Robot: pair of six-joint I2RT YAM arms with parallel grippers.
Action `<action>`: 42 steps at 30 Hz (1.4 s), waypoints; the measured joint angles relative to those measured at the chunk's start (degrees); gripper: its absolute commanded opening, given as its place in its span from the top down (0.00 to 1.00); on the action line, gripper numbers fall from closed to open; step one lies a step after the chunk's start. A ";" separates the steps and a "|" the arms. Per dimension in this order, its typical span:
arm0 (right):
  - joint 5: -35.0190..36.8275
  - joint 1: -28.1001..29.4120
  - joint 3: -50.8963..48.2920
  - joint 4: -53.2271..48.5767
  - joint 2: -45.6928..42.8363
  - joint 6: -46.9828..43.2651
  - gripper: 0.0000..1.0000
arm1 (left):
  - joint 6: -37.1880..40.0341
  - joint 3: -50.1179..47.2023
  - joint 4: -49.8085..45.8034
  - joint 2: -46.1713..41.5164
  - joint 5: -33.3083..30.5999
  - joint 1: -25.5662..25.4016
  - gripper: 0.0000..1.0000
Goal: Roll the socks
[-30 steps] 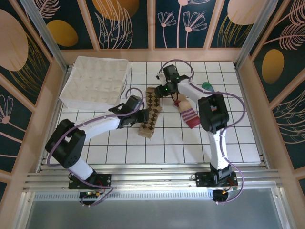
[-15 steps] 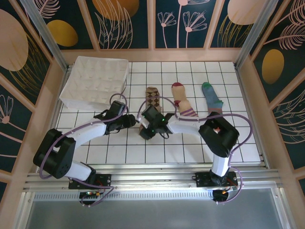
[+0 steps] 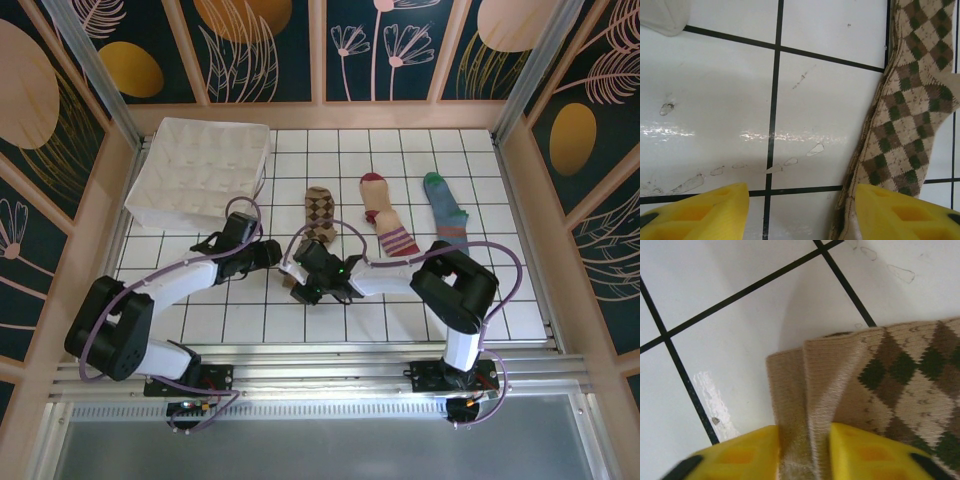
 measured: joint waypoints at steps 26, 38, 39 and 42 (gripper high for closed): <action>-20.13 -12.31 -7.39 0.92 -7.34 -2.54 1.00 | 28.74 -28.59 27.58 -32.65 15.37 0.09 0.46; -33.97 -19.34 -2.38 -7.93 -3.50 -1.33 1.00 | 49.57 -17.81 35.50 -8.72 18.45 -7.04 0.40; -34.75 -19.76 -1.99 -8.44 -2.89 -1.29 1.00 | 51.10 -16.76 35.39 -7.23 18.82 -7.06 0.40; -36.87 -20.98 -1.22 -10.32 -1.20 -1.29 1.00 | 55.52 -13.53 34.84 -3.41 20.11 -7.10 0.38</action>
